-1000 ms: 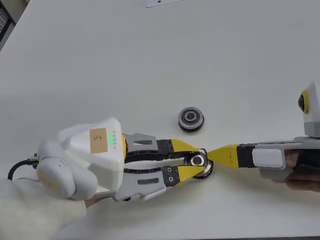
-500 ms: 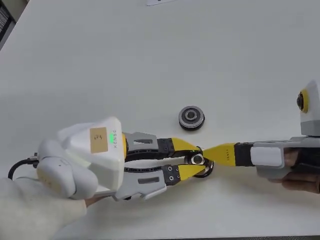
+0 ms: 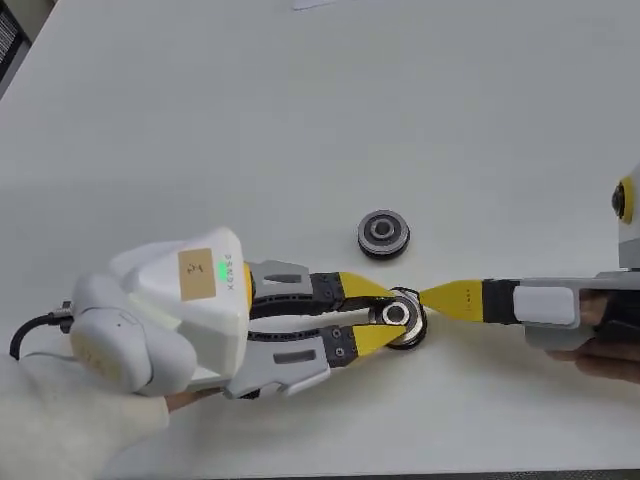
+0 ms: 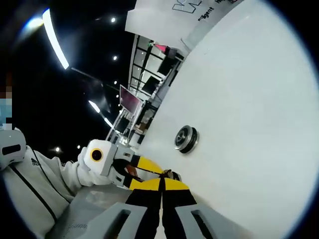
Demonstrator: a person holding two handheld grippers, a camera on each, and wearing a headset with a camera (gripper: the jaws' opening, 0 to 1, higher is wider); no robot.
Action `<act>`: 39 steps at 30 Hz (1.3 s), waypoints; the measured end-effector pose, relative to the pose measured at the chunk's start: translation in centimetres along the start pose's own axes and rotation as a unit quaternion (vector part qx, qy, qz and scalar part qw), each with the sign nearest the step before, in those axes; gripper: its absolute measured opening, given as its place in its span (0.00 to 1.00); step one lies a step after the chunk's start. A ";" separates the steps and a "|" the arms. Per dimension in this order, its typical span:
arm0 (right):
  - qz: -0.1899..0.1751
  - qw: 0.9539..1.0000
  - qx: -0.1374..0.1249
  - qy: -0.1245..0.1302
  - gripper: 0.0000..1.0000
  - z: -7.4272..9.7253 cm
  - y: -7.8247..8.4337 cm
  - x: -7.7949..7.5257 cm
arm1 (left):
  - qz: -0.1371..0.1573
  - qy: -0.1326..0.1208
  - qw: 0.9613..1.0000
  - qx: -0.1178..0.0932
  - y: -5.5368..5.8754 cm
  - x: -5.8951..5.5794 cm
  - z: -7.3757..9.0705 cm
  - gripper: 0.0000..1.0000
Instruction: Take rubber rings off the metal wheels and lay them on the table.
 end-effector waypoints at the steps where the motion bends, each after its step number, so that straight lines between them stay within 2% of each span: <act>1: 0.000 1.000 0.001 -0.001 0.00 0.0 0.0 0.0 | 0.000 -0.001 1.000 0.000 0.0 0.0 0.0 0.13; 12: 0.003 1.000 0.013 -0.027 0.00 -0.6 0.5 1.2 | -0.003 0.000 1.000 -0.001 -0.2 0.1 -0.5 0.12; 16: 0.001 0.999 0.012 -0.041 0.00 -0.6 0.4 1.6 | -0.003 0.001 1.000 -0.003 -0.2 0.1 -0.6 0.12; 19: -0.005 0.999 -0.001 -0.044 0.00 -0.4 -0.1 1.6 | 0.000 -0.003 1.000 -0.004 -0.3 0.2 -0.9 0.13; 20: -0.004 0.999 -0.001 -0.040 0.00 -0.4 -0.1 1.5 | 0.000 -0.005 1.000 -0.003 -0.4 0.2 -0.9 0.13; 21: -0.002 1.000 -0.007 -0.021 0.00 -0.3 -0.3 0.9 | -0.001 -0.006 1.000 -0.003 -0.4 0.2 -0.9 0.13; 23: -0.002 1.000 -0.015 -0.020 0.00 0.0 -0.7 0.9 | -0.002 -0.007 1.000 -0.002 -0.4 0.2 -0.9 0.13; 24: 0.006 1.000 -0.012 -0.010 0.00 0.0 -0.6 0.6 | -0.003 -0.007 1.000 -0.001 -0.4 0.2 -0.9 0.13; 25: 0.024 1.000 -0.004 0.013 0.00 0.0 -0.4 0.1 | -0.003 -0.007 1.000 0.002 -0.4 0.2 -0.9 0.14; 28: 0.025 1.000 -0.001 0.011 0.00 -0.1 -0.2 0.4 | -0.001 -0.002 1.000 0.007 -0.5 0.1 -0.7 0.15; 31: 0.048 0.998 0.010 0.042 0.00 0.0 0.0 -0.3 | 0.003 0.001 1.000 0.004 -0.8 0.1 -0.3 0.17; 33: 0.046 0.998 0.010 0.036 0.00 0.0 0.1 0.2 | 0.004 0.003 1.000 0.001 -1.2 0.3 0.1 0.20; 36: 0.056 0.998 0.012 0.037 0.00 0.3 0.1 0.9 | 0.051 -0.004 0.999 0.002 -1.8 0.8 0.8 0.21; 39: 0.070 0.997 0.012 0.042 0.00 0.5 0.0 1.4 | 0.034 -0.005 0.999 0.002 -2.4 1.0 1.4 0.26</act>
Point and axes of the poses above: the centre of the closed fingertips' face, and the gripper's own axes: z roughly backward along the fingers, x roughly to its left, y roughly out of its underside, the point moved 2 cm from there along z, roughly backward along the fingers, and after that the axes turned 13 degrees about -z, right-handed, at the moved point
